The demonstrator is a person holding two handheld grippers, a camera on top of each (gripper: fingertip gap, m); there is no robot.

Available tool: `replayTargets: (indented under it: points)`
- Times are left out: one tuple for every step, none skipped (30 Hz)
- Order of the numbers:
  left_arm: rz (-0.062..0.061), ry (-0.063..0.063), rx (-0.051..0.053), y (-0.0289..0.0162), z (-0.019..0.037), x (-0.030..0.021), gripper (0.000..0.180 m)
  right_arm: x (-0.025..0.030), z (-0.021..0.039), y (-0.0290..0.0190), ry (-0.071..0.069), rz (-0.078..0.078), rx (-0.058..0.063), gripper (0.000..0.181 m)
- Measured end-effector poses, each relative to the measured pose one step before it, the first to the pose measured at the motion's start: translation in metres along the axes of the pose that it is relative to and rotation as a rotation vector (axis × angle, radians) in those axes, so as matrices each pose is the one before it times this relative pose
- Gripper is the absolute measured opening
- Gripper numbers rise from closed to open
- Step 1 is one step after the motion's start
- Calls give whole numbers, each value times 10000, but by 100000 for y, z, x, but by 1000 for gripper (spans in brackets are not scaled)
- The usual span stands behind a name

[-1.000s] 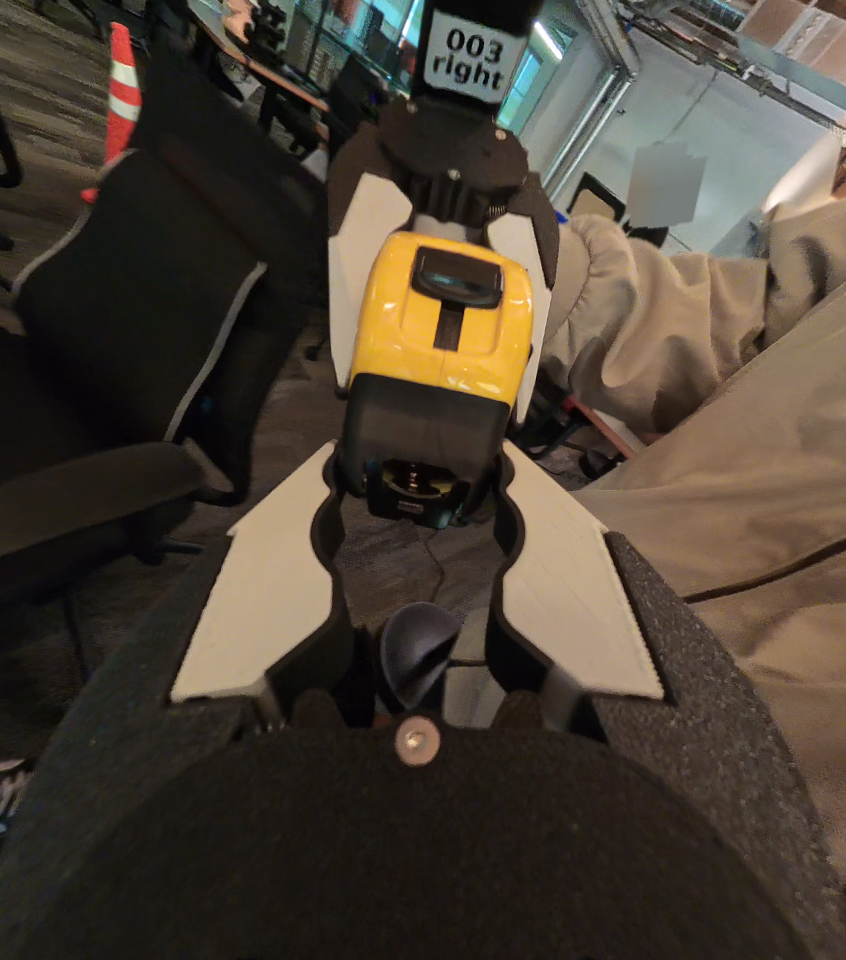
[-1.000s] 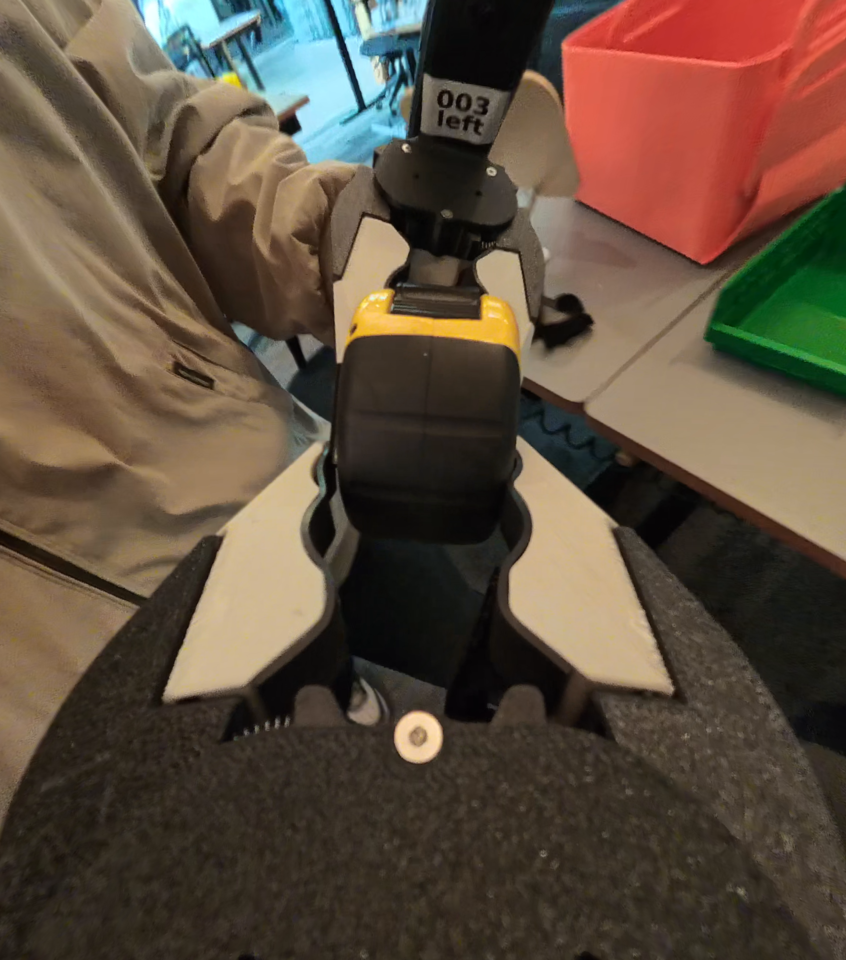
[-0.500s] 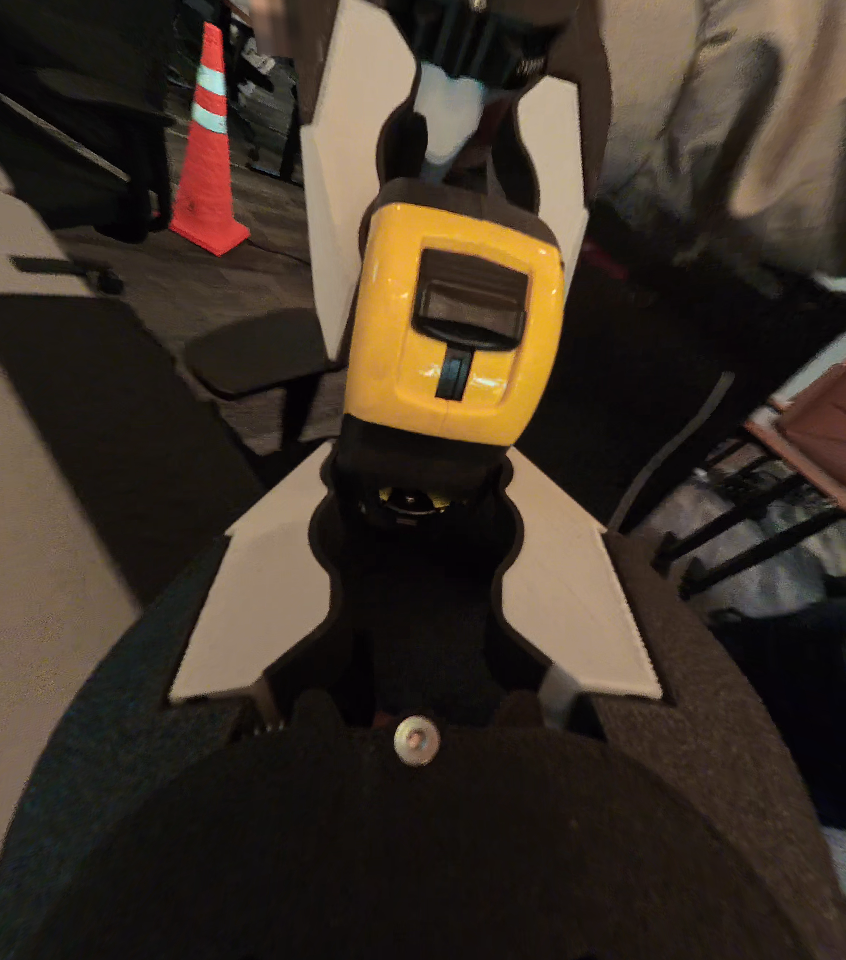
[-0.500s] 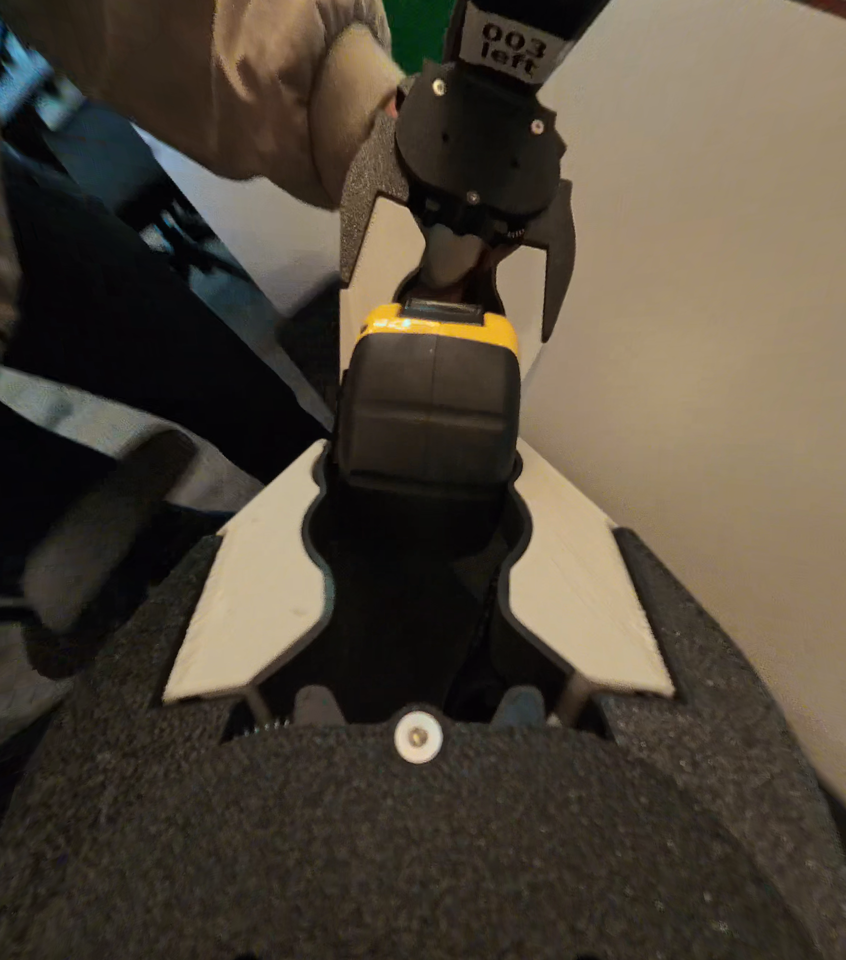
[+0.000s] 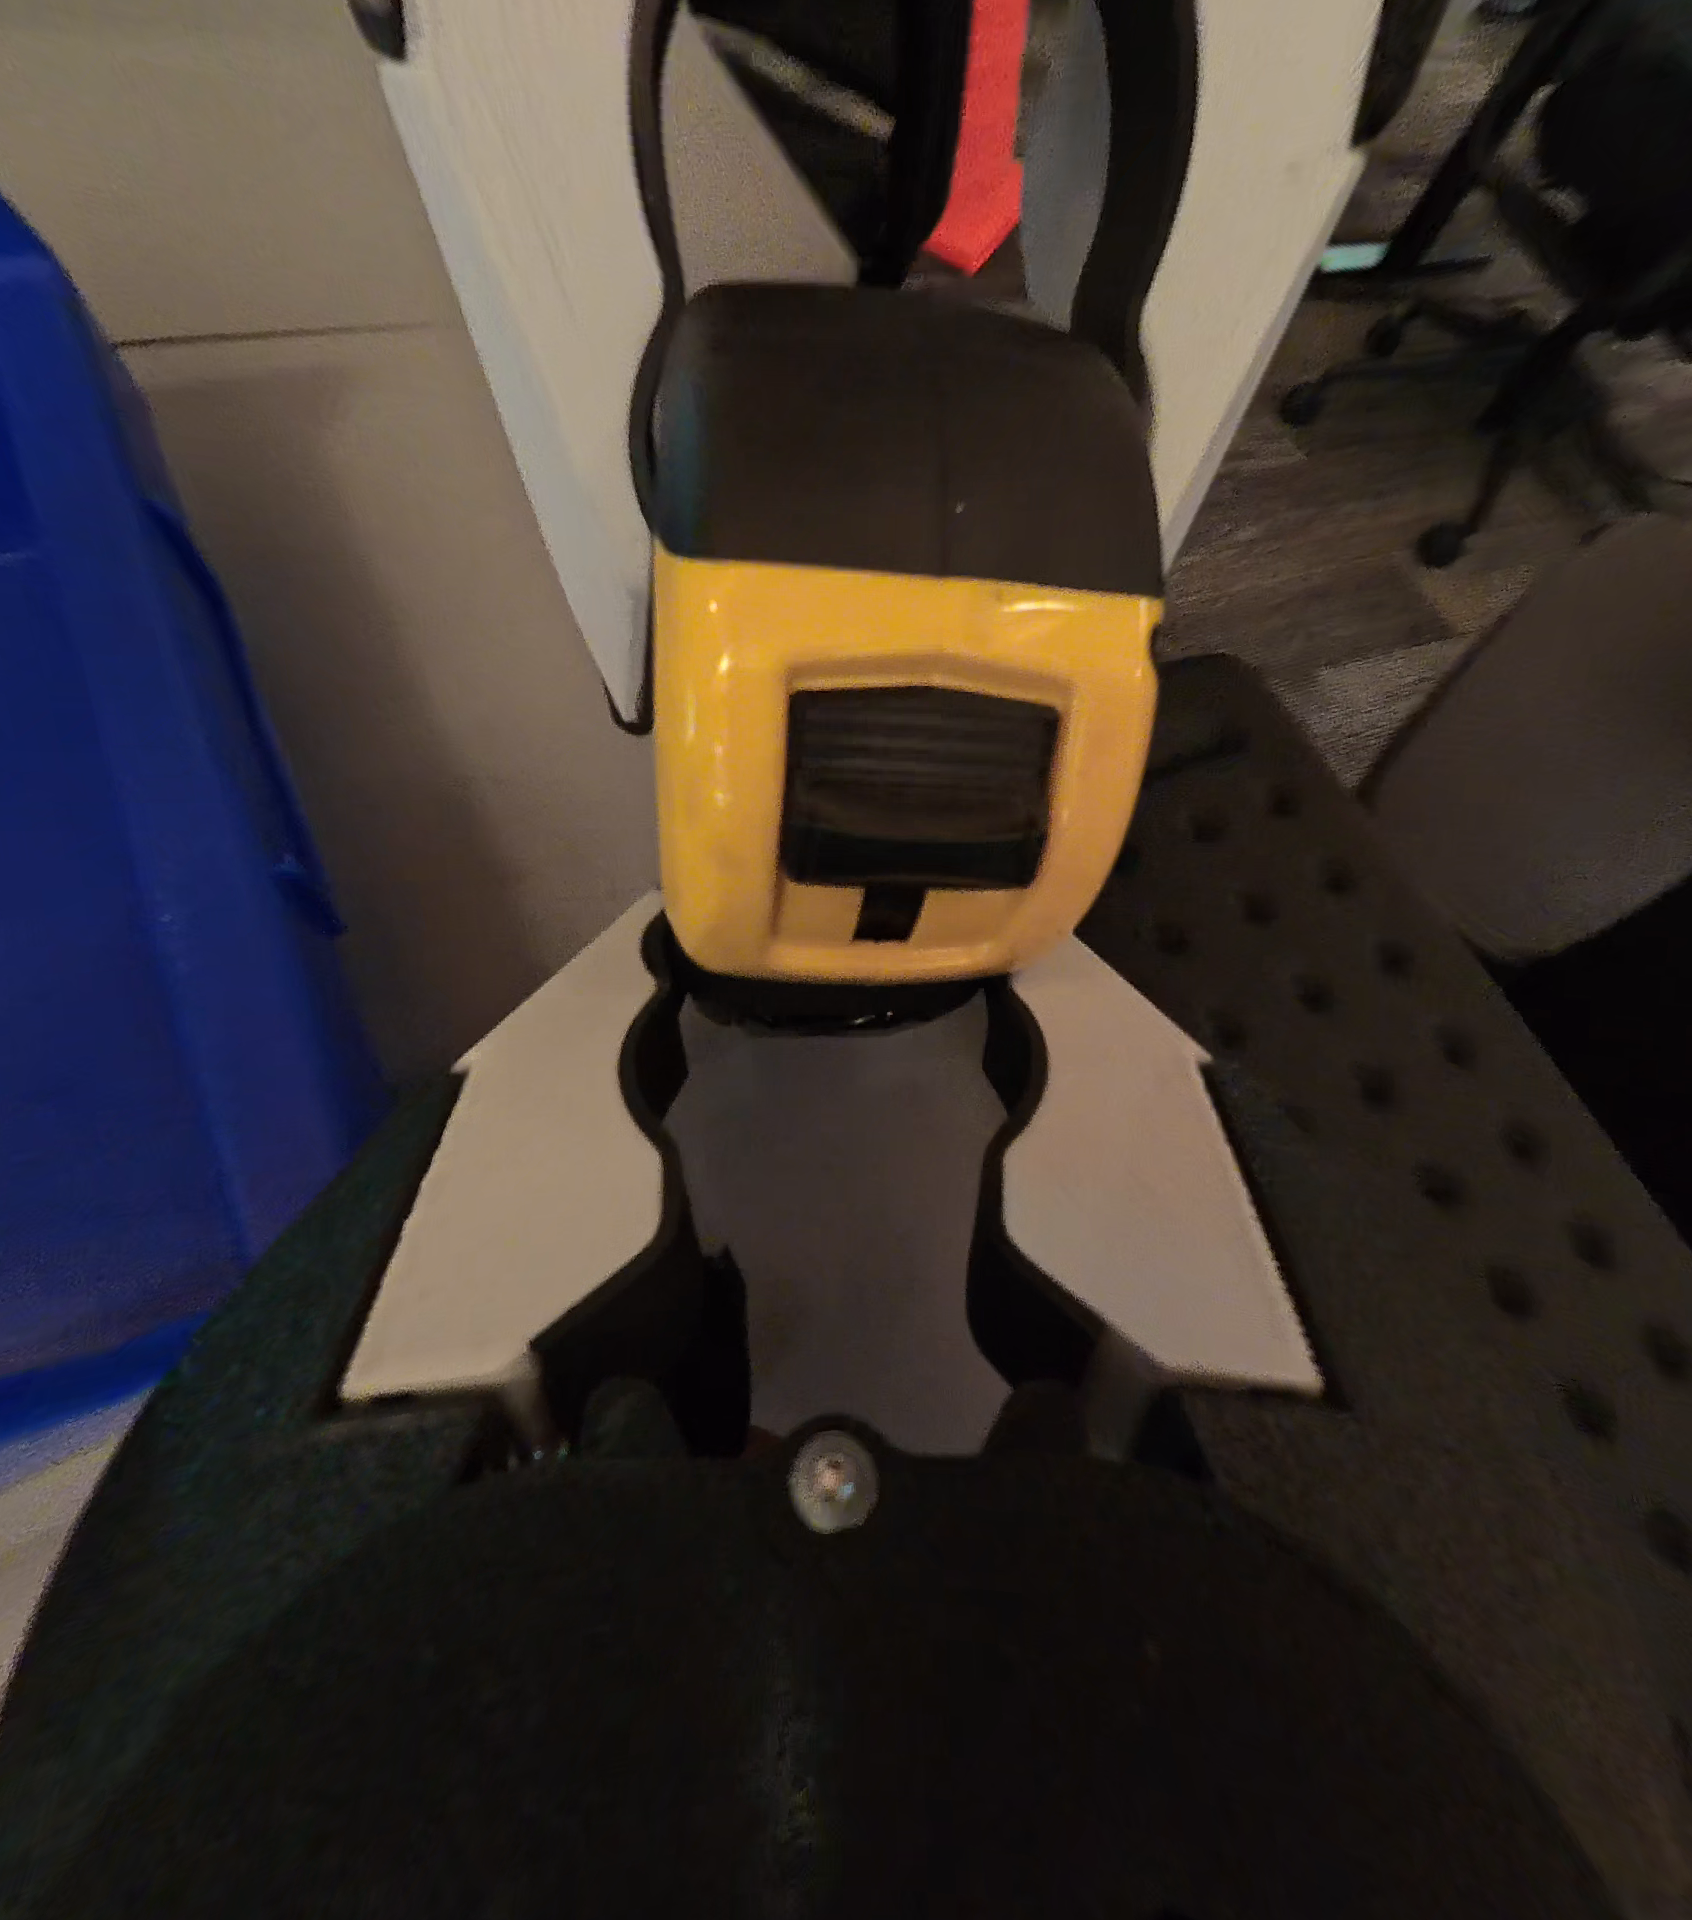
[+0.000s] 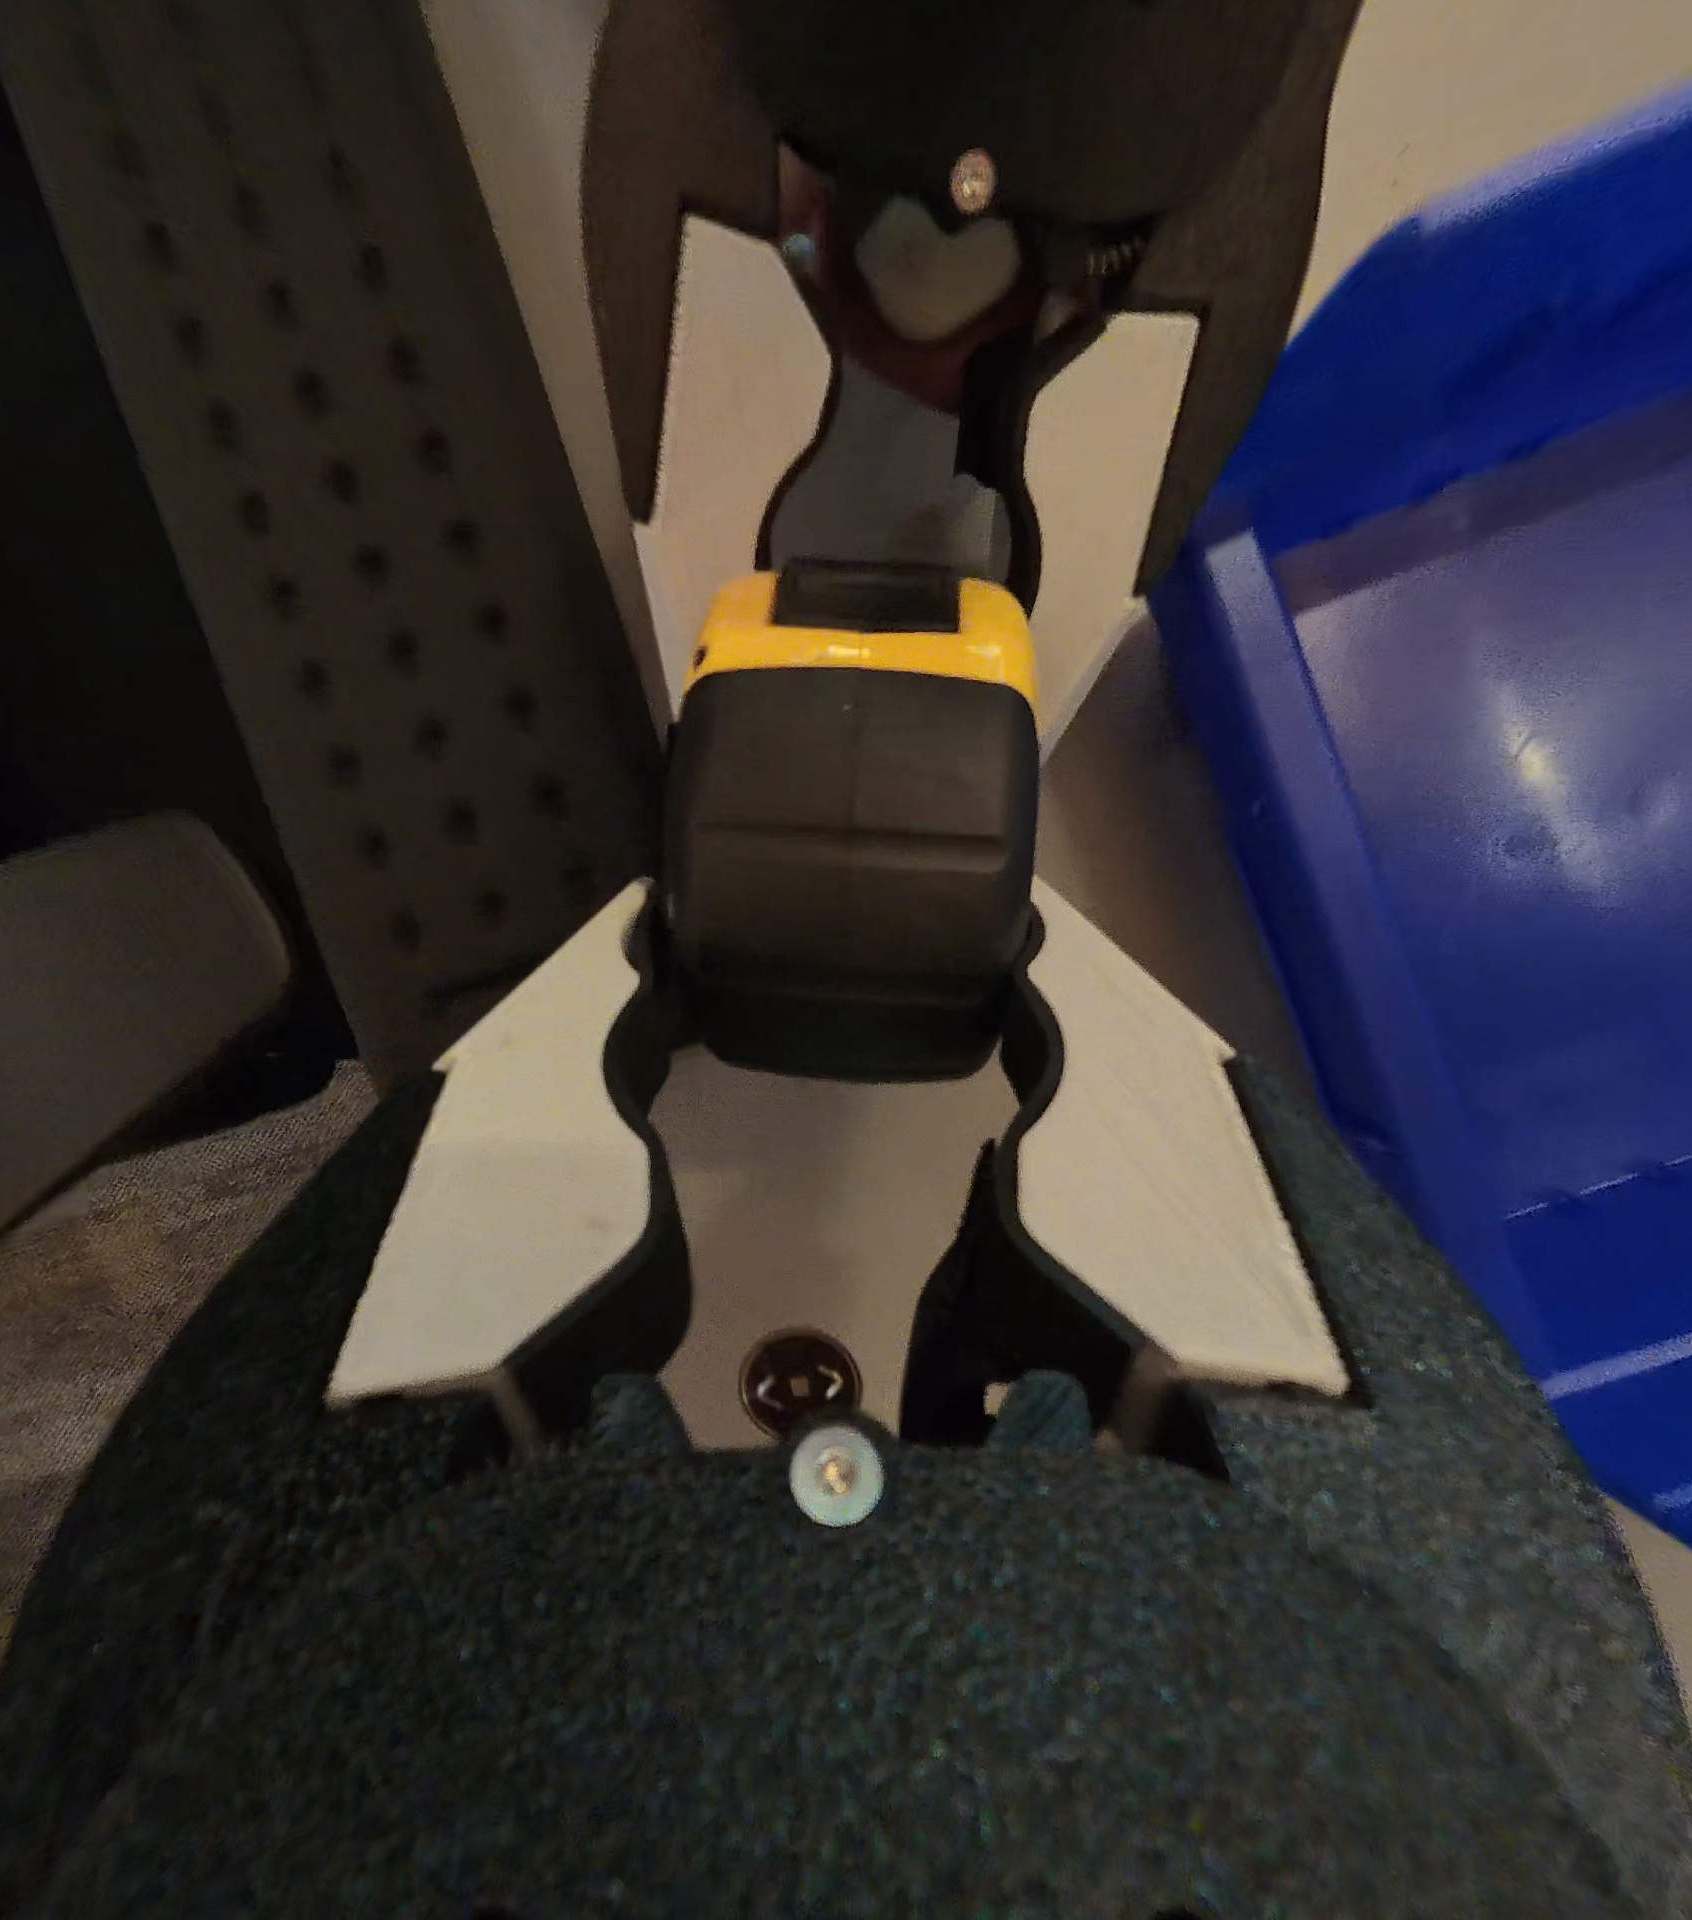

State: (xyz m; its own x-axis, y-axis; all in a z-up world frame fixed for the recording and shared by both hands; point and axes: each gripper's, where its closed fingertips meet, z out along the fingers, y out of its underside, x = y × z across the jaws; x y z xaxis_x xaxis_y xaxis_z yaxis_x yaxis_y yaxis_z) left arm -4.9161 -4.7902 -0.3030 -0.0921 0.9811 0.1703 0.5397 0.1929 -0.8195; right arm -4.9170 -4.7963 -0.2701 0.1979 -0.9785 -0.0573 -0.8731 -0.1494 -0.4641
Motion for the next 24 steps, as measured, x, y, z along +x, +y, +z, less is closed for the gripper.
replayTargets:
  points:
    - [-187,-187,-428,244,605,-314,56,325,23,697,-143,-56,-210,64]
    - [-206,-144,-568,481,594,-18,56,27,288,691,-192,-184,-393,64]
    - [80,-243,-419,475,565,78,56,-150,360,459,-288,-269,-412,63]
    - [274,-439,-102,180,293,6,55,-149,381,359,-288,-128,-427,63]
    - [180,-266,-68,138,52,110,57,-109,273,213,-194,-268,-320,63]
    - [-322,64,-13,14,-138,224,58,25,198,92,-39,-365,-195,63]
    - [-524,202,-13,55,-325,237,58,26,219,373,-31,-281,-318,64]
    - [-431,104,-34,212,-465,88,57,5,131,505,5,-354,-212,64]
    - [-288,-19,63,245,-537,1,54,-5,236,722,36,-252,-187,64]
    - [-284,-26,190,172,-579,37,53,-6,182,351,103,-92,152,65]
    - [-397,23,124,225,-503,143,52,35,-36,-128,168,92,463,65]
    - [-433,55,102,257,-434,241,52,89,-11,-148,176,298,398,65]
    - [-428,65,176,144,-383,321,51,122,-26,-158,208,387,418,65]
    - [-433,59,255,8,-365,374,47,24,-166,-115,208,373,419,65]
    - [-424,22,227,11,-382,330,45,154,-376,-75,317,413,408,66]
    - [-340,-78,164,56,-274,194,44,148,-627,-79,321,395,386,66]
    - [-231,-185,203,2,-311,21,43,120,-809,-183,369,282,405,67]
    - [-165,-148,206,-17,-330,53,41,236,-1051,-249,447,87,270,69]
    - [-169,-133,166,44,-388,53,41,40,-855,-354,310,-10,161,74]
    - [-212,-125,172,68,-426,5,41,-347,-607,-576,16,-39,66,75]
    - [-263,-60,184,54,-277,-15,40,-480,-249,-745,-114,-126,-77,77]
    - [-328,-40,130,123,-125,-105,39,-255,120,-964,-55,-229,-86,77]
    - [-339,-44,46,180,60,-260,39,-298,545,-939,-175,-206,-55,78]
    - [-288,18,-14,180,180,-271,39,120,1005,-661,-215,-211,-287,77]
